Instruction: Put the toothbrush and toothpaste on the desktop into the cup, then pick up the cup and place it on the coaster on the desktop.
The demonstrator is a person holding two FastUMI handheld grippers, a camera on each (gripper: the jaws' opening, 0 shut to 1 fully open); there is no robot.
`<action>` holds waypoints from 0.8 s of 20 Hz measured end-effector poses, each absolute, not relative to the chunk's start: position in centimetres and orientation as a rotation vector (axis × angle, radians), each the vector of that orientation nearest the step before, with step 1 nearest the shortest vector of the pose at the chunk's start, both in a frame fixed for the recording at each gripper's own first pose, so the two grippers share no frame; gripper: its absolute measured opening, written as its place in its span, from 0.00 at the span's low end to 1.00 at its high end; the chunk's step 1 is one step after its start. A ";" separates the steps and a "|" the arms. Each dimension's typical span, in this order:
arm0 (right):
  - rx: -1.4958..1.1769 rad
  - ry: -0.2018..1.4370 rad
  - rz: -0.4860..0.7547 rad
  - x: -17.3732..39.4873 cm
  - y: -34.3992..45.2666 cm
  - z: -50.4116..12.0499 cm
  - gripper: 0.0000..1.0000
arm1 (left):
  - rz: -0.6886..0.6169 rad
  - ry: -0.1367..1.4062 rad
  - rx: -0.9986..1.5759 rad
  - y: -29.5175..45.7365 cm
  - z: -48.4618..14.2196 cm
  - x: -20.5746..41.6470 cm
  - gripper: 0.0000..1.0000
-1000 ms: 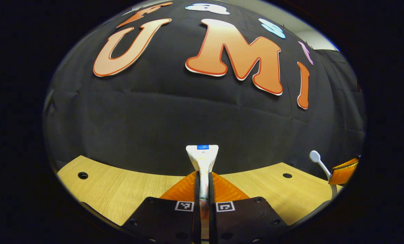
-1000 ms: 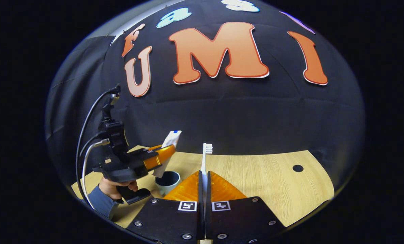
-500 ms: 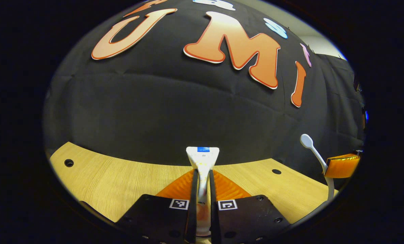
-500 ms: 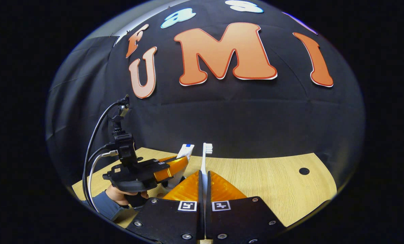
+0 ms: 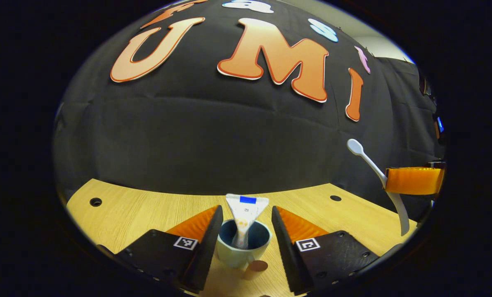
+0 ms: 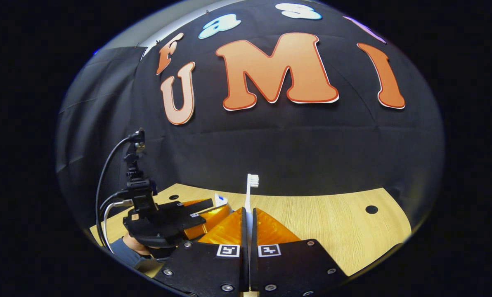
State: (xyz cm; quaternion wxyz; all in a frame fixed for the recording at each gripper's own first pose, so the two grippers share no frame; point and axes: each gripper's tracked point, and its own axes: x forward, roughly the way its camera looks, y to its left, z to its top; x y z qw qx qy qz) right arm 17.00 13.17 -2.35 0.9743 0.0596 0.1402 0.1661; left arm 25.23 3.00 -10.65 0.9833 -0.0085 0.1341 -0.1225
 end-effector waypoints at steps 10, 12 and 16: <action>0.201 0.180 0.358 18.9 16.3 -1.4 0.02 | -0.189 0.218 0.054 5.9 -8.3 19.1 0.92; 0.212 0.159 0.364 19.6 17.0 -1.2 0.02 | -0.178 0.207 0.073 6.5 -8.0 18.0 0.94; 0.253 0.111 0.377 21.5 18.4 -0.9 0.02 | -0.161 0.229 0.076 8.0 -8.9 15.5 0.94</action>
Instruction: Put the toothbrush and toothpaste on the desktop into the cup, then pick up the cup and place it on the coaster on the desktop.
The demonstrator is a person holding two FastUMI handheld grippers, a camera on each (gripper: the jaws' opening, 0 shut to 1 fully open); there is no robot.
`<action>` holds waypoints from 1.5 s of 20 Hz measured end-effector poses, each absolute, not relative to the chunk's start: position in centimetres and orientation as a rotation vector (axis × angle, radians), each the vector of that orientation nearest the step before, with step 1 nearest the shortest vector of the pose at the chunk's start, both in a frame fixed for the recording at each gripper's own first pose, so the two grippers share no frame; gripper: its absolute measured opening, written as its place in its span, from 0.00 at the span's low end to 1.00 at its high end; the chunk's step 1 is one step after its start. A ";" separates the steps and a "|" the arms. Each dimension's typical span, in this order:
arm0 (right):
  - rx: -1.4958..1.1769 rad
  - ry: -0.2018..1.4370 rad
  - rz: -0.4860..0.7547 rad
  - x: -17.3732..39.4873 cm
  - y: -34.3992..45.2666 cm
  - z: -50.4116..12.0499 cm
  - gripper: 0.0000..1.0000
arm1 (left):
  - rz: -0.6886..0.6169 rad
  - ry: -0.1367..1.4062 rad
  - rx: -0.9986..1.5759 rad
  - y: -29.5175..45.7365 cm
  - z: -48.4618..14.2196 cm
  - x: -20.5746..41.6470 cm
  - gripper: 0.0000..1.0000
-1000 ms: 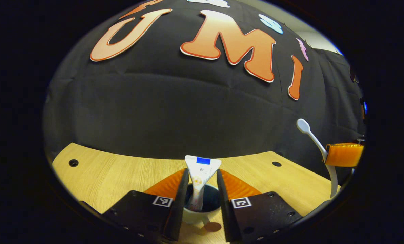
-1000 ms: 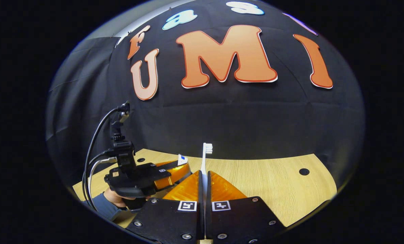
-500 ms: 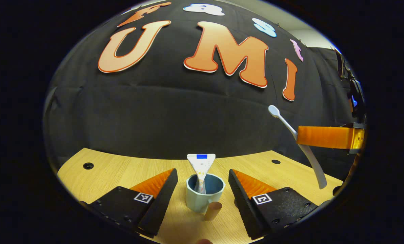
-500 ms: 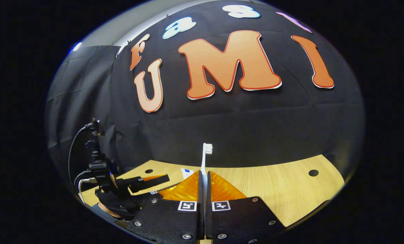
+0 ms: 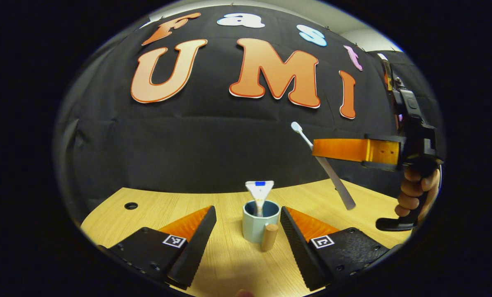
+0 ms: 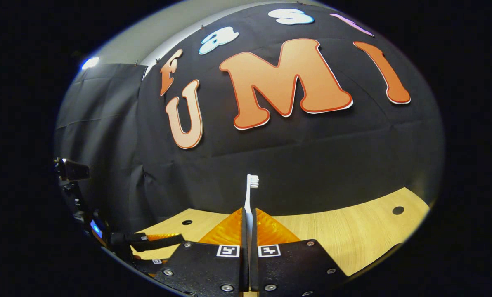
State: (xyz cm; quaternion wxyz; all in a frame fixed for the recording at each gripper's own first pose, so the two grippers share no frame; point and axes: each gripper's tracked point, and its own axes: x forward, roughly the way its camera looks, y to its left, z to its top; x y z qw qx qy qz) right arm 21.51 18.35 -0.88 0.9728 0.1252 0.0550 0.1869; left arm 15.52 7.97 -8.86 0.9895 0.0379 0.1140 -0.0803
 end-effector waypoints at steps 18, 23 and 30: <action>0.435 -0.003 0.326 31.2 21.5 -4.4 0.02 | -0.056 0.257 0.086 14.1 -11.7 13.7 0.93; 0.454 -0.019 0.326 32.1 22.0 -6.2 0.02 | -0.042 0.293 0.078 14.5 -12.9 14.2 0.93; 0.444 0.001 0.371 31.7 22.8 -7.7 0.09 | -0.029 0.321 0.067 14.9 -14.3 14.3 0.94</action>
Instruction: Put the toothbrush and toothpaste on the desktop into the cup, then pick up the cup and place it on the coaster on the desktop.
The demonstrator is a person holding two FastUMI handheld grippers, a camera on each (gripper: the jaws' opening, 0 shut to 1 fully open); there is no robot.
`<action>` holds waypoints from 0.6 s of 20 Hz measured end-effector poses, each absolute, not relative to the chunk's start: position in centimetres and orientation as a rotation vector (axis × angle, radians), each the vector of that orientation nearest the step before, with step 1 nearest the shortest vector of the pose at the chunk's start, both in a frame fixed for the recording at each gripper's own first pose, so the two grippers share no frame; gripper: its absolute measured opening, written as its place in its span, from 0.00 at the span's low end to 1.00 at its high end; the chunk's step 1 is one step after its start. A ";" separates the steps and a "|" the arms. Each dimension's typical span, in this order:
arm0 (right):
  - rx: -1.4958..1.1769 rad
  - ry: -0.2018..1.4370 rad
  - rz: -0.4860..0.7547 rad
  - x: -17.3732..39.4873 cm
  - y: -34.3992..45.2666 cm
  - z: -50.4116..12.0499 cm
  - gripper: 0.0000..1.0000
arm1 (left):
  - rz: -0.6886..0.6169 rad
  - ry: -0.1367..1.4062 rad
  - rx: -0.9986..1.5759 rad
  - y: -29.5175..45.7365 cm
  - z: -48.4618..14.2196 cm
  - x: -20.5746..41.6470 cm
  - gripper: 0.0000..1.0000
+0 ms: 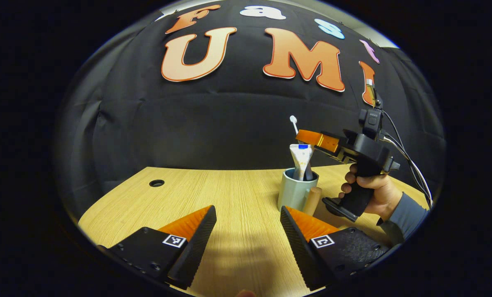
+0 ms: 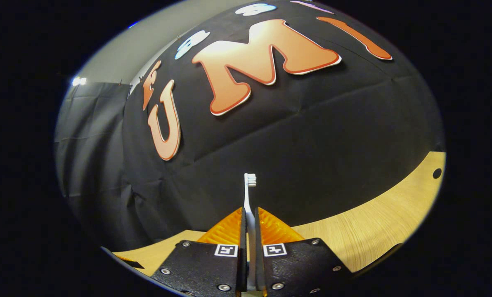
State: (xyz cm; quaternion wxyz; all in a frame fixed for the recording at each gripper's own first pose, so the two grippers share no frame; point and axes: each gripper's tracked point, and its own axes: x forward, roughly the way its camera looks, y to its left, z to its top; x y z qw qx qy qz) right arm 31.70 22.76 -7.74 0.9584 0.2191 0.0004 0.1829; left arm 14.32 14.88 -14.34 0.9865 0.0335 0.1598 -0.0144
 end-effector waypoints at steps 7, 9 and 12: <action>0.391 0.015 0.390 29.8 21.1 -6.4 0.23 | -0.038 0.321 0.039 14.2 -14.1 13.8 0.94; 0.354 0.009 0.395 28.6 20.3 -5.4 0.33 | -0.038 0.301 0.025 13.5 -13.2 13.8 0.96; 0.274 -0.001 0.393 26.5 18.9 -4.1 0.55 | -0.046 0.278 0.021 12.1 -11.9 14.0 0.95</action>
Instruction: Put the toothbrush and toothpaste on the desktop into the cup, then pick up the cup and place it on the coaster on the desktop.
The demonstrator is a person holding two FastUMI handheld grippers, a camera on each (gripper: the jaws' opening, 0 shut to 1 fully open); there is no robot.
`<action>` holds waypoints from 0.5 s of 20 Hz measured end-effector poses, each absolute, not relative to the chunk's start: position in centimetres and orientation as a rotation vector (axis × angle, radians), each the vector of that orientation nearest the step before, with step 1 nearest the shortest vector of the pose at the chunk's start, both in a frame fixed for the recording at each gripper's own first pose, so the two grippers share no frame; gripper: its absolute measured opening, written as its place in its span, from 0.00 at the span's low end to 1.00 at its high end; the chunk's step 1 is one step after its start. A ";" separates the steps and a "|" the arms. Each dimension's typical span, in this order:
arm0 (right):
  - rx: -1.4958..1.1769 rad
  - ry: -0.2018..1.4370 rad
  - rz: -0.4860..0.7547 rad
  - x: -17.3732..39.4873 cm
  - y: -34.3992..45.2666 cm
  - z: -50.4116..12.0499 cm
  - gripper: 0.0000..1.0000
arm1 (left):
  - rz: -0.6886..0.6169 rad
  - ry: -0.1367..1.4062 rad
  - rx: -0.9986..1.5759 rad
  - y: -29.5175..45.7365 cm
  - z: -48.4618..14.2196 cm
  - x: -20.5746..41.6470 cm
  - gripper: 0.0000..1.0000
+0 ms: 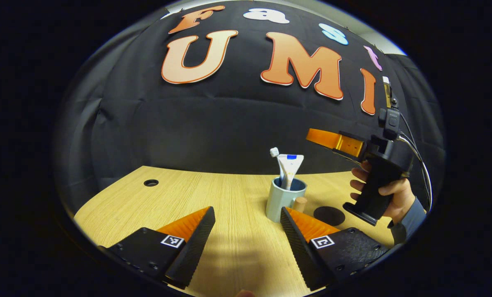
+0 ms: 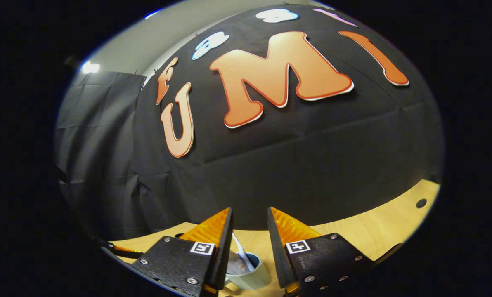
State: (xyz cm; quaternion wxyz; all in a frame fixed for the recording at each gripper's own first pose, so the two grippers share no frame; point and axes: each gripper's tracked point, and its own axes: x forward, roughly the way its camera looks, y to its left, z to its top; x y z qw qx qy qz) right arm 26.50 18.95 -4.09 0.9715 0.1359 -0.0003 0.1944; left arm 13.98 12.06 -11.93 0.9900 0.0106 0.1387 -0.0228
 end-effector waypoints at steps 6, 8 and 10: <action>0.203 -0.008 0.380 22.3 15.6 -1.8 0.83 | -0.048 0.294 0.023 9.0 -9.8 15.6 0.98; 0.168 -0.013 0.361 21.0 13.9 -1.1 0.87 | -0.068 0.325 -0.016 7.5 -9.4 16.4 0.97; 0.154 -0.009 0.355 19.7 12.6 -0.2 0.89 | -0.100 0.359 -0.028 5.9 -8.8 17.2 0.97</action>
